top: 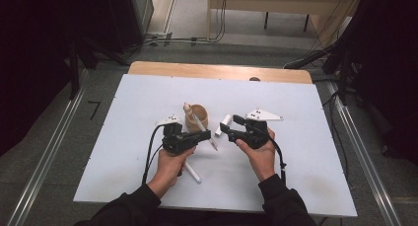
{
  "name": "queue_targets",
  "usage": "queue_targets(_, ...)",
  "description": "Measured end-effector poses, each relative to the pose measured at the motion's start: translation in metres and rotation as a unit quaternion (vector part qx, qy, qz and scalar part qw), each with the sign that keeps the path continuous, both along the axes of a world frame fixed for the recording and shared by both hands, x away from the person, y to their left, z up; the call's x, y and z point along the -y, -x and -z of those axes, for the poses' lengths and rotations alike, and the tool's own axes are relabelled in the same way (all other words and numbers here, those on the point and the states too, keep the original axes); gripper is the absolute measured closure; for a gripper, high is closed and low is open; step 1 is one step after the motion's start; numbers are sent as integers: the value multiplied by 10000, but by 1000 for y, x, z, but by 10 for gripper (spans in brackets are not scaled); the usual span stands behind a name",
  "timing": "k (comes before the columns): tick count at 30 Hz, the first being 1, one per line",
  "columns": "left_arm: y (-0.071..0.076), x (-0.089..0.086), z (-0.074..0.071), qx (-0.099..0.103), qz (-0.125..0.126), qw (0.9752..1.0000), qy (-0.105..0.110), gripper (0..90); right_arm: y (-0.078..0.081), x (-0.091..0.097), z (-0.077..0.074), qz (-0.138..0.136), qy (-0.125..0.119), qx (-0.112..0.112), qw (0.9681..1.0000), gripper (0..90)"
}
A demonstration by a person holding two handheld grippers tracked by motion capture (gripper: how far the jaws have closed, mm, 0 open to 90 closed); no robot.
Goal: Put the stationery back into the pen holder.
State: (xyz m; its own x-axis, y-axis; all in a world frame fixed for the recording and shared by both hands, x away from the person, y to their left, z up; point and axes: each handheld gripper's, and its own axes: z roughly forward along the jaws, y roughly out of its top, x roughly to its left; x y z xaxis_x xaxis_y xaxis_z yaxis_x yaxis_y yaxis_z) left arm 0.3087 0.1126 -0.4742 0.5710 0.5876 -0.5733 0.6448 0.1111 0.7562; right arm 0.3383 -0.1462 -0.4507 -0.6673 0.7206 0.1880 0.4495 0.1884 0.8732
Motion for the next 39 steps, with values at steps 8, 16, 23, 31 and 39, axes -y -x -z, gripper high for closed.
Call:
queue_targets(8,-2,-4,-4,61,-56,10000,16,798,-6,5,11,126,152,-194,9996,322)
queue_targets(16,-2,-9,-10,227,-177,9996,-53,798,-9,3,19,188,409,-303,9985,271)
queue_targets(23,-5,-12,-14,273,-238,9993,-56,798,-10,3,21,203,456,-337,9982,269)
queue_targets(31,-13,-19,-21,354,-385,9986,-56,799,-10,1,24,187,535,-354,9978,267)
queue_targets(39,-22,-30,-26,394,-609,9973,67,798,-10,-1,25,192,575,-371,9975,258)
